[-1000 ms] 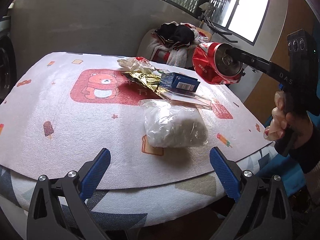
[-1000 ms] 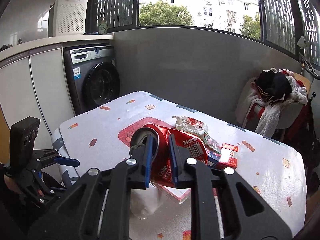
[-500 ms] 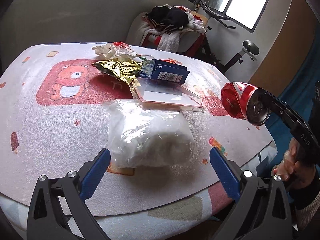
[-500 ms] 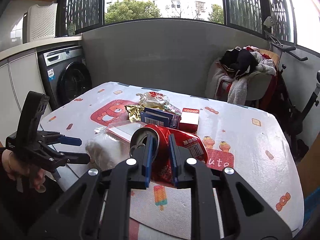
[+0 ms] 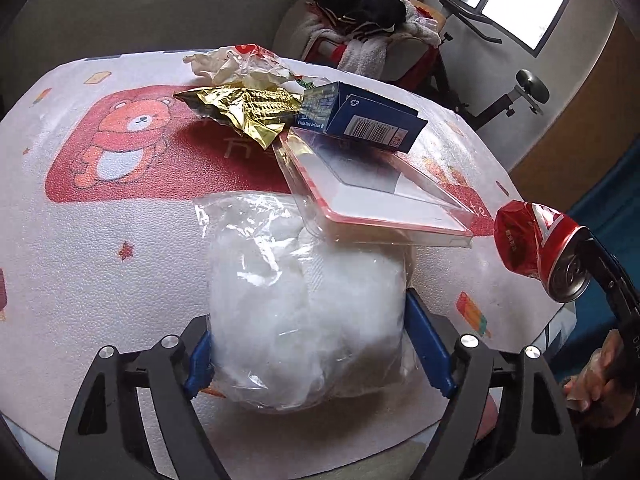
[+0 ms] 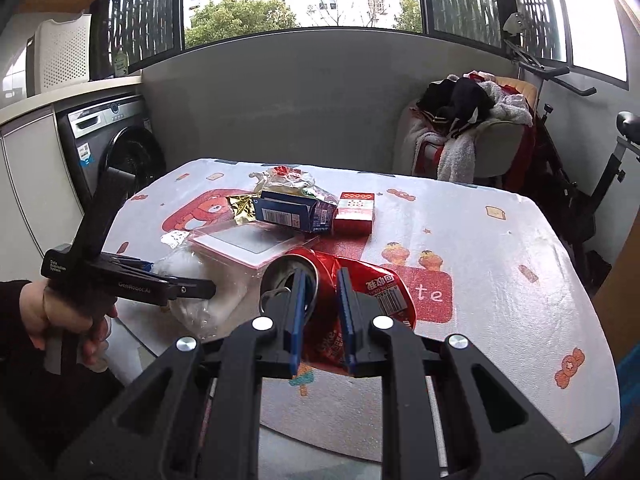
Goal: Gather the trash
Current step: 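Grasp the white plastic bag with the left gripper while the right holds the can, then carry the can and the white bag down over the brown bin with both grippers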
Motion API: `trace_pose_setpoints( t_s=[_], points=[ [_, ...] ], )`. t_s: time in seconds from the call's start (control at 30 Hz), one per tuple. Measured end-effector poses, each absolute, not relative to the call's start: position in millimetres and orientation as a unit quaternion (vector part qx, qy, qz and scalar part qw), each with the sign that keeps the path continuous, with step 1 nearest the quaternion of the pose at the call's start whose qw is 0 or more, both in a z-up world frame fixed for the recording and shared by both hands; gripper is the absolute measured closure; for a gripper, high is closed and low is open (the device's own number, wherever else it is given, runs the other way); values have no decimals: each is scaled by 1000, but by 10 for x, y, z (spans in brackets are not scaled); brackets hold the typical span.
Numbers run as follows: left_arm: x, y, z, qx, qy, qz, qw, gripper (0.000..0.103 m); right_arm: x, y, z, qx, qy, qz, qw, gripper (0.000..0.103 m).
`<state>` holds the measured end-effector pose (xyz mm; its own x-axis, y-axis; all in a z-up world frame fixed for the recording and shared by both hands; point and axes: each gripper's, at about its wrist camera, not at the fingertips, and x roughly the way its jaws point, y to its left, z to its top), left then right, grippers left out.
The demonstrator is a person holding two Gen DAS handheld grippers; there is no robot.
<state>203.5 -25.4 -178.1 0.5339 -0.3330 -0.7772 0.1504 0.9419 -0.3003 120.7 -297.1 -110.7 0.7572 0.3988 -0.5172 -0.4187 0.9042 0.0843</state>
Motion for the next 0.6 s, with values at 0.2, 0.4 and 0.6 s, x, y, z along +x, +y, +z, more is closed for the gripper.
trace_pose_setpoints(
  t_s=[0.2,0.4,0.6],
  points=[
    [1855,-165,-1601,-57,453,-122,881,38,1174,-2956,-1113,-13,277,219,935,84],
    [1577,160,-1383,-38,434,-91,895,38,1121,-2906,-1077,-8,280,223,934,84],
    [1245,331,-1213,-35,417,-82,905,38,1027,-2811,-1059,0,284,233,930,84]
  ],
)
